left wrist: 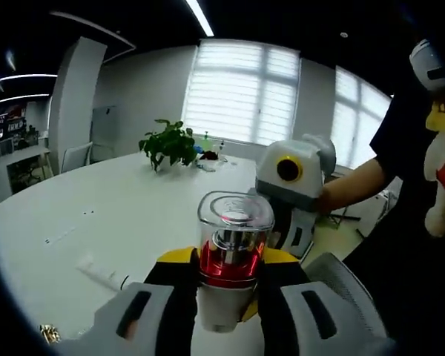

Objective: Arrange the skincare products in the storage area until every visible bottle or jar stands upright without overlapping.

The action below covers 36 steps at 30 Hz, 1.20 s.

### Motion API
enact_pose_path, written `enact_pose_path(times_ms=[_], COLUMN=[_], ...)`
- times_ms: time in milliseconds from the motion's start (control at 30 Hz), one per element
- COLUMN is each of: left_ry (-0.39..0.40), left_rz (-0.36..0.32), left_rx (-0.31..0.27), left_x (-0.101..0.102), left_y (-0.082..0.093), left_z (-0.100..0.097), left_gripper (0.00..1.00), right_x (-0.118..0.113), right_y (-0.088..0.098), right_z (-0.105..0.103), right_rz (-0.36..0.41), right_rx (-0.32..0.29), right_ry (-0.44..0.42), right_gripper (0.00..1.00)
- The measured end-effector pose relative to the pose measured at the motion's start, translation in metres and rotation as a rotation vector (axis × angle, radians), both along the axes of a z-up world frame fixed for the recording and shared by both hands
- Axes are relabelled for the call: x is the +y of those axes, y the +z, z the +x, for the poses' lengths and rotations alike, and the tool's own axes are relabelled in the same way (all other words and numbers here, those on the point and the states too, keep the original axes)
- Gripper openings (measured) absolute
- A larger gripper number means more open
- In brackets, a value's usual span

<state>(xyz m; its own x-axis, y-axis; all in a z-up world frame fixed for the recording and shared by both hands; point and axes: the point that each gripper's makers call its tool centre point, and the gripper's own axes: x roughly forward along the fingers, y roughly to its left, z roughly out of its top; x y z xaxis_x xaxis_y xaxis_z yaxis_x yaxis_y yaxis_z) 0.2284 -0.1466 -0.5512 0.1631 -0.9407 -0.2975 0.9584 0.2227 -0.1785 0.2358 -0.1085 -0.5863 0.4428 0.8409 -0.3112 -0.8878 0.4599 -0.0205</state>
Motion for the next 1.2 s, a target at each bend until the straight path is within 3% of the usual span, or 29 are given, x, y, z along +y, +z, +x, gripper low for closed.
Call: enact_pose_path(times_ms=[200,333,667,1200], left_ry=[-0.016,-0.023,-0.033,-0.072], left_rz=[0.013,0.0,0.014,0.04], left_rx=[0.036,0.046,0.051,0.055], left_x=[-0.008,-0.011,-0.024,-0.039], left_y=[-0.024,-0.035,-0.059,-0.092], left_z=[0.002,0.004,0.012,0.026], left_gripper=[0.26,0.26,0.26,0.26], right_x=[-0.008,-0.014,-0.025,-0.042], right_y=[-0.021,-0.034,-0.06,-0.093], right_z=[0.001,0.004,0.015,0.029], right_rz=[-0.045,-0.091,-0.094,-0.131], right_rx=[0.03,0.017,0.034,0.035], right_ry=[-0.056,-0.084,-0.146,-0.171], right_gripper=[0.3,0.3,0.3,0.3])
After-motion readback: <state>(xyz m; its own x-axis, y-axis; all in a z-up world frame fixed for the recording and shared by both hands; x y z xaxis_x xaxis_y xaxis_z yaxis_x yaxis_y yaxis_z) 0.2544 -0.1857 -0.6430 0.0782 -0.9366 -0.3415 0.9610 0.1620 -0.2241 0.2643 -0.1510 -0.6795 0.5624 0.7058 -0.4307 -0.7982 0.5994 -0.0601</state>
